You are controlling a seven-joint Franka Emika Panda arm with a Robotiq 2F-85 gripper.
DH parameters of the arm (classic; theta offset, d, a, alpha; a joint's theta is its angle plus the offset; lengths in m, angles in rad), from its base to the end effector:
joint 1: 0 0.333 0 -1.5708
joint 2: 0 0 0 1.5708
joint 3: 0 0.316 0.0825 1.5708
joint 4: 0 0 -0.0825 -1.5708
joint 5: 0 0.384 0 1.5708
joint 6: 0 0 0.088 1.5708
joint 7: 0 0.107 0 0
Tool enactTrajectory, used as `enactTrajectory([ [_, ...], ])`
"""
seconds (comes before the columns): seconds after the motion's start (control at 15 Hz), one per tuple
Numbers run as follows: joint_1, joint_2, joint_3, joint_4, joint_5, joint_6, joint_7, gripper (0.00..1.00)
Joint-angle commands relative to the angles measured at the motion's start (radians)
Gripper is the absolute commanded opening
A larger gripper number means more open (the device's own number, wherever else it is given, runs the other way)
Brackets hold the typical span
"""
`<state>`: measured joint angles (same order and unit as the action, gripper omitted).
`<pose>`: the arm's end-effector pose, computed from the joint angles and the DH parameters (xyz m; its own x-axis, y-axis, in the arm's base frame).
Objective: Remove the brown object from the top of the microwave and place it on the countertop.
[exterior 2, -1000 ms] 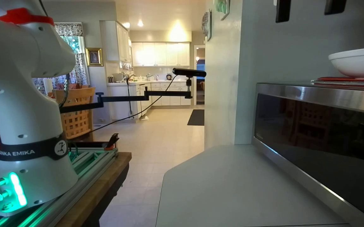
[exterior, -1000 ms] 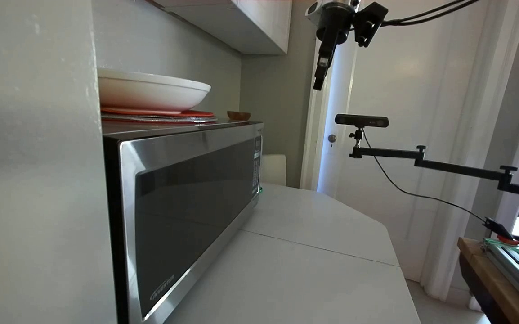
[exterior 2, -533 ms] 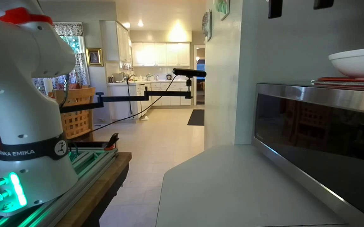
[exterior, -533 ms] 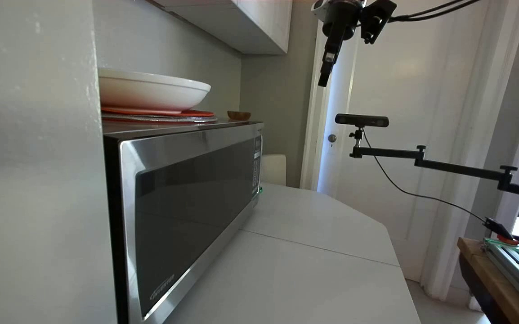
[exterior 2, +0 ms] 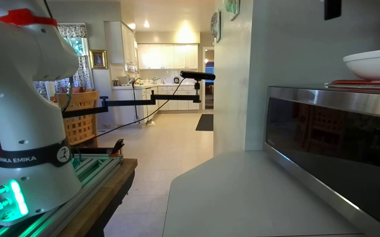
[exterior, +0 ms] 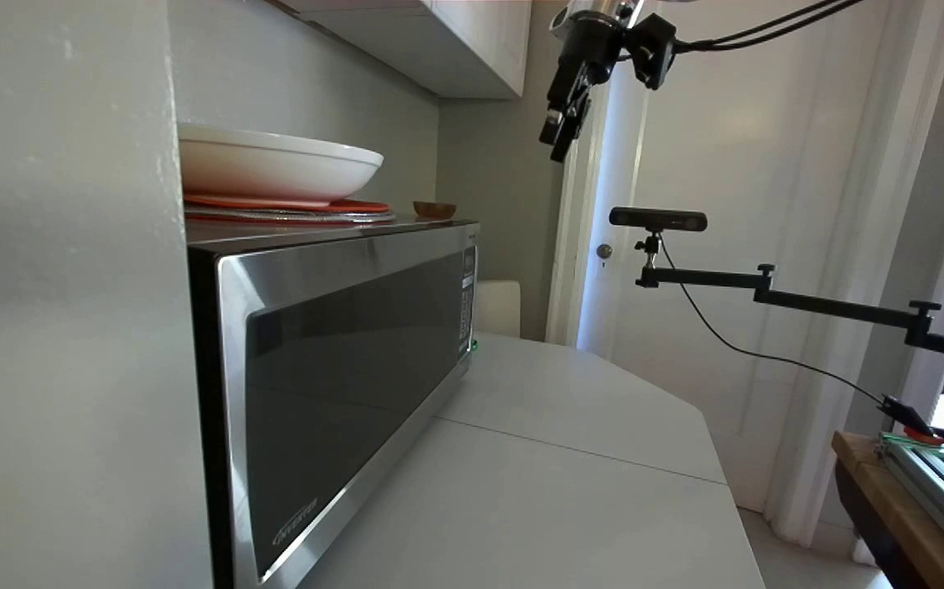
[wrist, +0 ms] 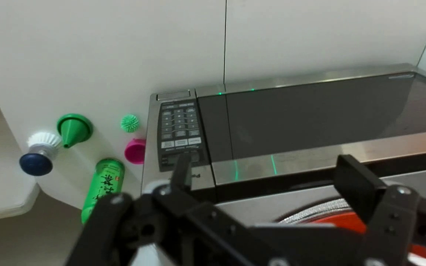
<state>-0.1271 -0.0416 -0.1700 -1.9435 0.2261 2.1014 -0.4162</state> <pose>0.5451 -0.1570 0.5188 0.9663 0.0059 0.2573 0.0395 -0.9913 -0.1255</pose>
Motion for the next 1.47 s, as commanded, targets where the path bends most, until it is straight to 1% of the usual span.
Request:
enactTrajectory([
  [0.0, -0.005, 0.075, 0.008, 0.083, -0.024, 0.009, 0.07, 1.0],
  [0.33, -0.012, 0.152, 0.014, 0.166, -0.057, 0.004, 0.112, 1.0],
  [0.67, -0.027, 0.221, 0.014, 0.242, -0.107, 0.03, 0.115, 1.0],
  [0.93, -0.034, 0.269, 0.024, 0.278, -0.109, 0.084, 0.104, 1.0],
  [1.4, -0.034, 0.321, 0.048, 0.284, -0.116, 0.203, 0.106, 1.0],
])
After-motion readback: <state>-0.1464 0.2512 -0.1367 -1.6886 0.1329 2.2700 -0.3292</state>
